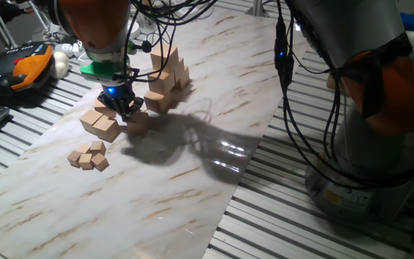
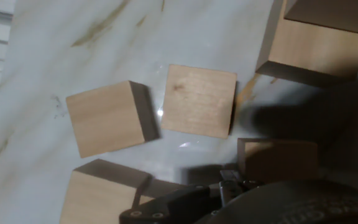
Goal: Stack the blocks into a pyramid shape
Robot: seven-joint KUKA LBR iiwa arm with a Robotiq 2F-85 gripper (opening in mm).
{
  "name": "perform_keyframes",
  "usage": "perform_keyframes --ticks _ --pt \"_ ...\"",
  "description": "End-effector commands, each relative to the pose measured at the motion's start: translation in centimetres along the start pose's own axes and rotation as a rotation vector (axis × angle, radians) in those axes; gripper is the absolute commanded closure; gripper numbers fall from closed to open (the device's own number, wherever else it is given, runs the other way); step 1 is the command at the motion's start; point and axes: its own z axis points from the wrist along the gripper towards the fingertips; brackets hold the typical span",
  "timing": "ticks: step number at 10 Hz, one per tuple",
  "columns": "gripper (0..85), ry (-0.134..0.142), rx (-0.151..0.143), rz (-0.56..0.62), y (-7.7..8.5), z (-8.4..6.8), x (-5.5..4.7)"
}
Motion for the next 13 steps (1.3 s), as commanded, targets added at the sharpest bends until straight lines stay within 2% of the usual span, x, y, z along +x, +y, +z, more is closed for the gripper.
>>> perform_keyframes --ticks 1,3,7,9,11,13 --pt "85.0 0.003 0.007 0.004 0.2 -0.3 0.2" --pt "85.0 0.025 0.019 0.009 0.6 -0.9 0.4" --pt "85.0 0.101 0.054 0.012 2.3 -3.4 -0.4" --pt "85.0 0.102 0.051 0.022 3.1 -4.5 -0.3" --pt "85.0 0.108 0.029 0.043 3.7 -4.6 -0.2" --pt "85.0 0.095 0.015 0.057 4.8 -4.3 0.1"
